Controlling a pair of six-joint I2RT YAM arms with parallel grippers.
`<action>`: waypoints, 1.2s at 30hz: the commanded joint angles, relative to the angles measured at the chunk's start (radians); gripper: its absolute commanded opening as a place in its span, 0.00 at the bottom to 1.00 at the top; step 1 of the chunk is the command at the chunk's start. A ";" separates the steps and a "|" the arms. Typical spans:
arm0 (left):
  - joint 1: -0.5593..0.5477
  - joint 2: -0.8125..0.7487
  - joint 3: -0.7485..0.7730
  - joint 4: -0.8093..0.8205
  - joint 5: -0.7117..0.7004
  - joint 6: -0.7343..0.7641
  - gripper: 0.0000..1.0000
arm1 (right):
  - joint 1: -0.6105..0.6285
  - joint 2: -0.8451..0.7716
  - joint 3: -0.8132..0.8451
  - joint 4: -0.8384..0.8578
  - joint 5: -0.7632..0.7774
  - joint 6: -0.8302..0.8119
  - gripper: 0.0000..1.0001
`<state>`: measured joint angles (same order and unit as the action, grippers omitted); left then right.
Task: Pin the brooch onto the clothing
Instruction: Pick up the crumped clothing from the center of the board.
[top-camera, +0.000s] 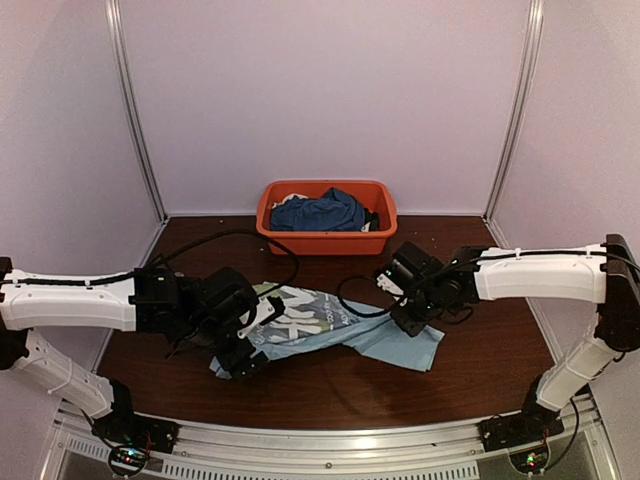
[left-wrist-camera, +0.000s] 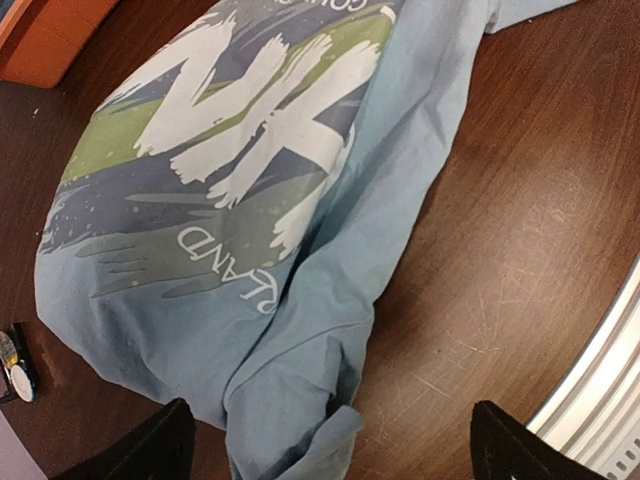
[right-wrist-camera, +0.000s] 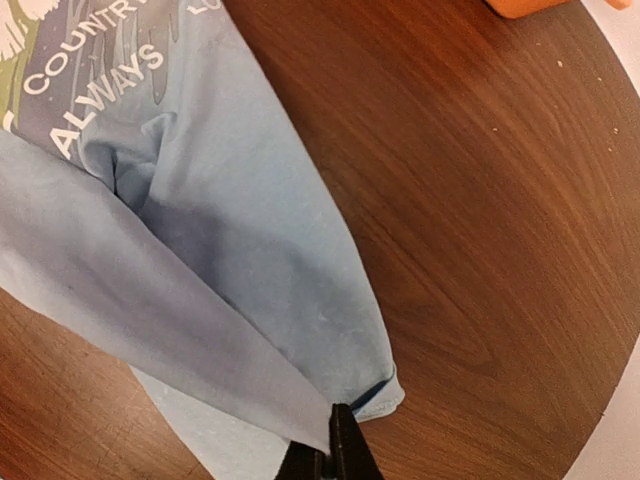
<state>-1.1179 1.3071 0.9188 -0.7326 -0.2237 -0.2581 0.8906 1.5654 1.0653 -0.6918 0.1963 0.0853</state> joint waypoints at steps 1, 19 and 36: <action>0.007 -0.004 0.009 0.019 -0.001 0.018 0.98 | -0.026 -0.064 -0.025 0.009 0.145 0.067 0.00; -0.089 0.341 0.182 -0.087 -0.244 -0.053 0.98 | -0.118 -0.084 -0.030 0.028 0.069 0.038 0.00; -0.128 0.481 0.219 -0.078 -0.249 -0.124 0.96 | -0.169 -0.083 -0.044 0.051 0.025 0.009 0.00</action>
<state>-1.2427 1.7634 1.1179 -0.8127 -0.4438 -0.3405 0.7361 1.5017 1.0332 -0.6525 0.2234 0.1036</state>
